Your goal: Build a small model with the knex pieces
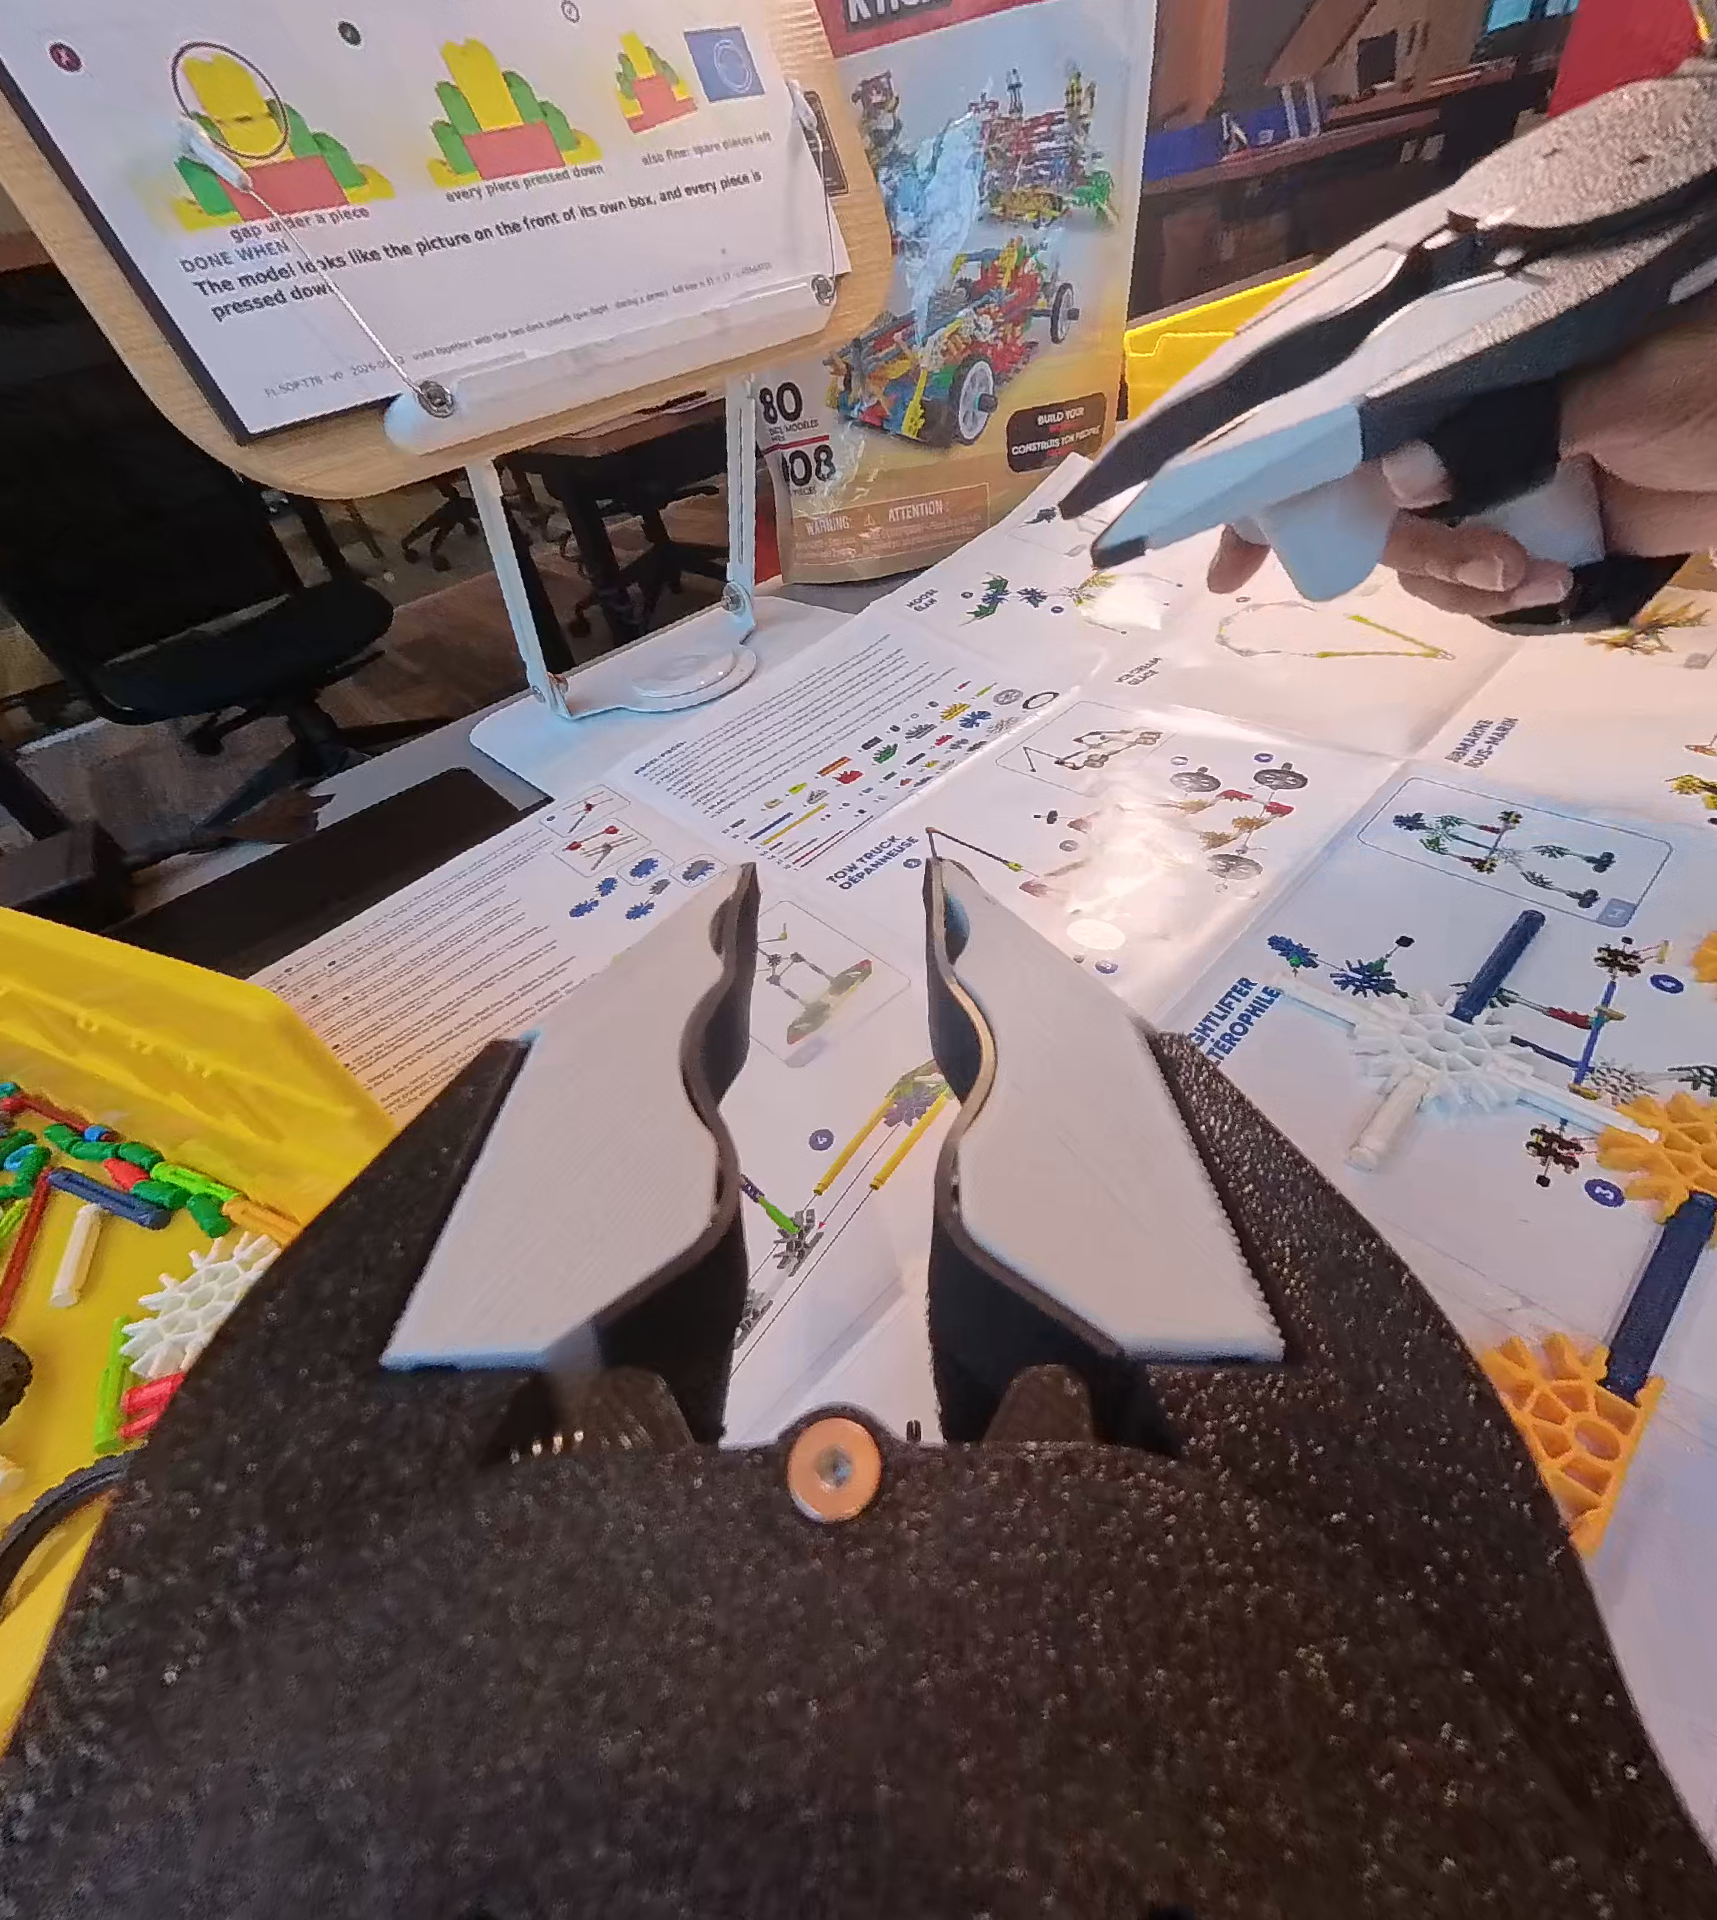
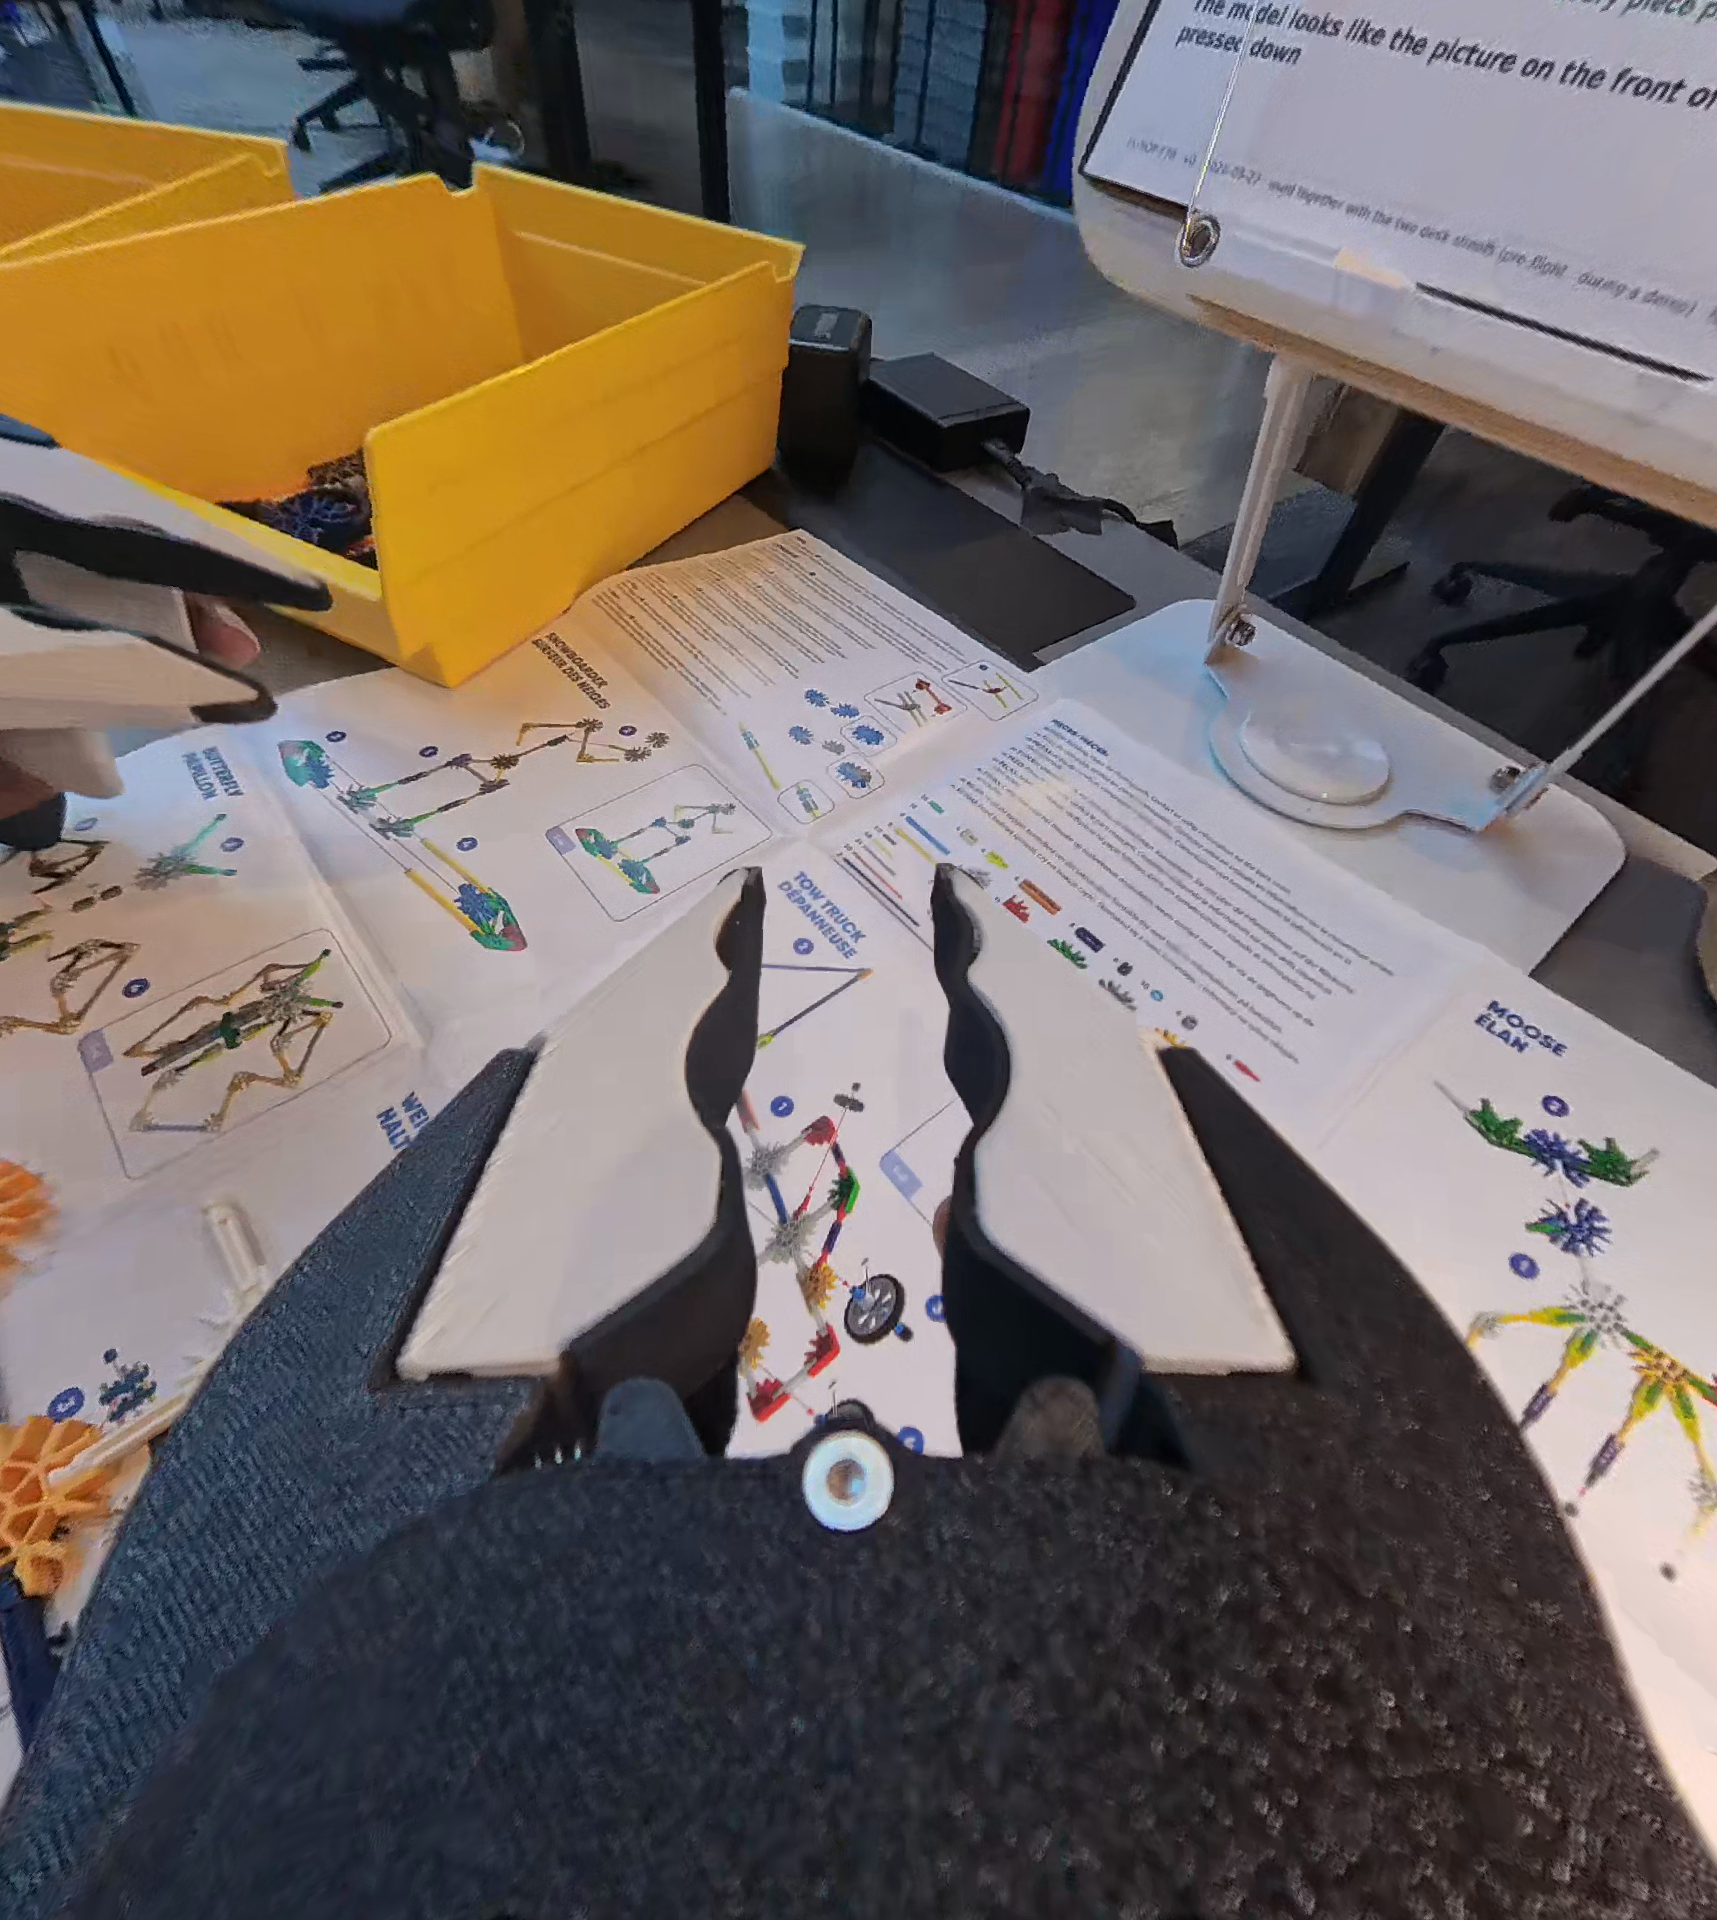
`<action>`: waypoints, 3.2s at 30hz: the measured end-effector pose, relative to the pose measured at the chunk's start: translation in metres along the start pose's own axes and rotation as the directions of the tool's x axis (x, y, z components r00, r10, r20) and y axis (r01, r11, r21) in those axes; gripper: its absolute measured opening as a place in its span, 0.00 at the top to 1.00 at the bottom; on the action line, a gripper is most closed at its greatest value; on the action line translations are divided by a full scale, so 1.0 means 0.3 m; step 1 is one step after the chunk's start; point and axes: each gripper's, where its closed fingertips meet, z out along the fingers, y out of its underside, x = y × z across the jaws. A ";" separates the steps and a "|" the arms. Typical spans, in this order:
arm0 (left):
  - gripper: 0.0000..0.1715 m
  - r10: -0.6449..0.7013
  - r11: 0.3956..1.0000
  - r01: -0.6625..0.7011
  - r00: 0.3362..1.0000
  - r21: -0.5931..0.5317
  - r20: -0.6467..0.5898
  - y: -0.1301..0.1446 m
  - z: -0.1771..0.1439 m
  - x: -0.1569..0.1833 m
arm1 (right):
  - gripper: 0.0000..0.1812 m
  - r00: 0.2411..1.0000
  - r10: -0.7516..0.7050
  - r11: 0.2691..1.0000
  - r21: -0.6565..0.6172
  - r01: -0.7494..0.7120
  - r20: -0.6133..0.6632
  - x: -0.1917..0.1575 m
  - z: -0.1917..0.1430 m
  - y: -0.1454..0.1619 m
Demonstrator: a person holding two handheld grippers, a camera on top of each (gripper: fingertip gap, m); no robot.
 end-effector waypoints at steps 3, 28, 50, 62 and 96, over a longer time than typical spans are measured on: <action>0.83 0.000 1.000 0.000 1.000 0.005 0.013 -0.001 -0.008 -0.004 | 0.82 1.000 0.023 0.999 -0.036 -0.023 -0.002 0.032 0.026 -0.038; 0.83 -0.001 0.996 0.008 0.998 -0.094 0.068 0.029 0.026 -0.020 | 0.77 1.000 0.002 0.978 -0.209 0.000 0.007 0.039 0.092 0.022; 0.82 -0.052 0.980 0.052 0.999 -0.191 0.001 0.082 0.073 -0.003 | 0.91 0.995 0.092 0.986 -0.144 -0.085 0.047 -0.096 -0.002 0.195; 0.83 0.017 0.982 -0.020 1.000 -0.190 -0.016 0.083 0.057 0.023 | 0.91 0.992 0.110 0.985 -0.141 -0.100 0.060 -0.101 -0.008 0.207; 1.00 -0.016 0.843 -0.120 0.969 -0.524 -0.248 0.220 0.340 0.281 | 0.96 0.960 0.249 0.968 0.039 -0.246 -0.130 0.140 -0.106 0.163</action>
